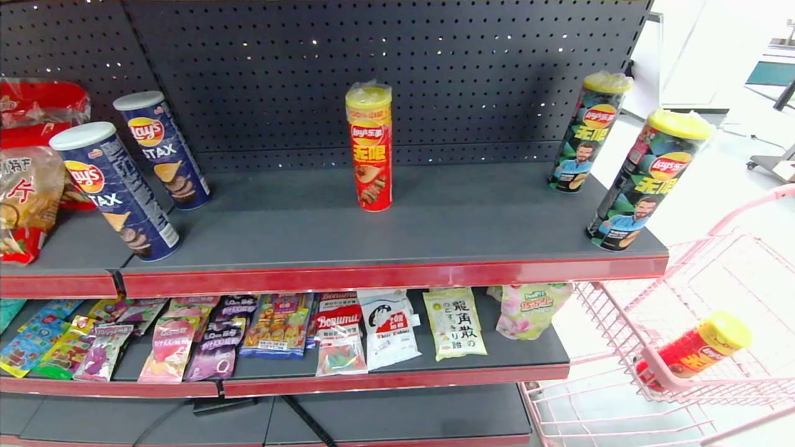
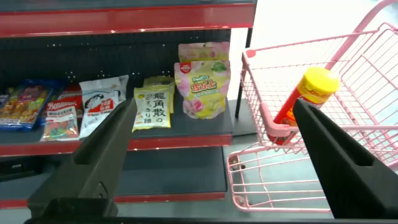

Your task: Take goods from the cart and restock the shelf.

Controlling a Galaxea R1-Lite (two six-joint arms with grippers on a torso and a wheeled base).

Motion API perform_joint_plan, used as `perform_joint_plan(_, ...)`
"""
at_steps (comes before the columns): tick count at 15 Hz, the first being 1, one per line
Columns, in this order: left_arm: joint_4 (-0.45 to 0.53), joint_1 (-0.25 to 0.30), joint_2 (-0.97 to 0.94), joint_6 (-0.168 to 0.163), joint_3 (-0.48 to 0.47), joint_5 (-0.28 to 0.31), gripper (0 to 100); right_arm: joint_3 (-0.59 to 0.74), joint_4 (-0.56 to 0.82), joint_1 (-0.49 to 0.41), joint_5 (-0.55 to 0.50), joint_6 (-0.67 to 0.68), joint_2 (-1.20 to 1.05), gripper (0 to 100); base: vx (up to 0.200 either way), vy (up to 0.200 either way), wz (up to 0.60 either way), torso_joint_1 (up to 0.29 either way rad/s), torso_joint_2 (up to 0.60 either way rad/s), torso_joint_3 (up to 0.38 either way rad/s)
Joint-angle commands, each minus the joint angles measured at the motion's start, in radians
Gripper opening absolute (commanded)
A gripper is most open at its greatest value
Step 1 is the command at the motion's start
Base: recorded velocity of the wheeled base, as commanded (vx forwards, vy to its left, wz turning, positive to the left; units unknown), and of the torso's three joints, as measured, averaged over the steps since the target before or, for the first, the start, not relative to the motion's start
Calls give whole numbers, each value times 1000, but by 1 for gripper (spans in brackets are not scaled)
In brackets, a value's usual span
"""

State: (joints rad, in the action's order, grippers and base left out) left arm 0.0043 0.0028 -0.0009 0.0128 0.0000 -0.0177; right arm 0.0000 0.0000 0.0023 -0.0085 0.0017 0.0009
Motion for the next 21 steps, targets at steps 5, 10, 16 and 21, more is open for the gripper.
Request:
perform_joint_plan(5,0,0,1,1,0,-1,100,0,0,1,-1,1,1,100,0,-160,0,2,2,2)
perform_joint_plan(10,0,0,1,1,0,-1,100,0,0,1,-2,1,1,100,0,0,-360,2,2,1)
perform_joint_plan(16,0,0,1,1,0,-1,100,0,0,1,-2,1,1,100,0,0,-600,1,5,2)
perform_joint_plan(21,0,0,1,1,0,-1,100,0,0,1,-2,1,1,100,0,0,0,0,0,0)
